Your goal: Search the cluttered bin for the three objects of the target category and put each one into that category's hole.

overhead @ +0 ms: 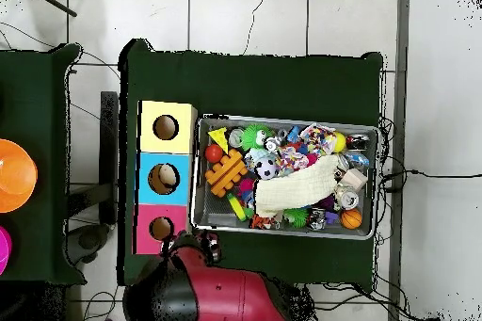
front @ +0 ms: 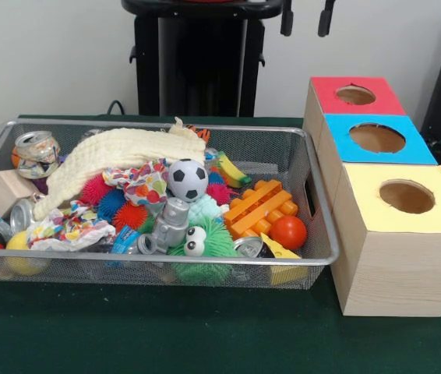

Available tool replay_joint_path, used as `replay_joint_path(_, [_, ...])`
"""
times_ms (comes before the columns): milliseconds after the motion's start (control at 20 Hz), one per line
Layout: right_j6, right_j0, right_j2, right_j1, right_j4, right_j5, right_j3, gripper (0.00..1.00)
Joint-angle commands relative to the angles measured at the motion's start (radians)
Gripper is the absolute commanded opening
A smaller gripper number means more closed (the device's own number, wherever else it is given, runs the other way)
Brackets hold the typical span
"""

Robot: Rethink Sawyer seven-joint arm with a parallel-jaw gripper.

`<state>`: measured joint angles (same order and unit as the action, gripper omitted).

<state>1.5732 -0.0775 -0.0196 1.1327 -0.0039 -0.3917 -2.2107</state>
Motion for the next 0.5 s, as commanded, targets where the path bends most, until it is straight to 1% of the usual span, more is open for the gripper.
replay_joint_path(50, [0.103, -0.035, 0.054, -0.089, -0.059, 0.100, -0.051, 1.00])
replay_joint_path(300, [0.096, -0.049, 0.054, -0.133, -0.075, 0.147, -0.044, 1.00])
replay_joint_path(500, [0.076, -0.080, 0.069, -0.134, -0.089, 0.157, -0.055, 1.00])
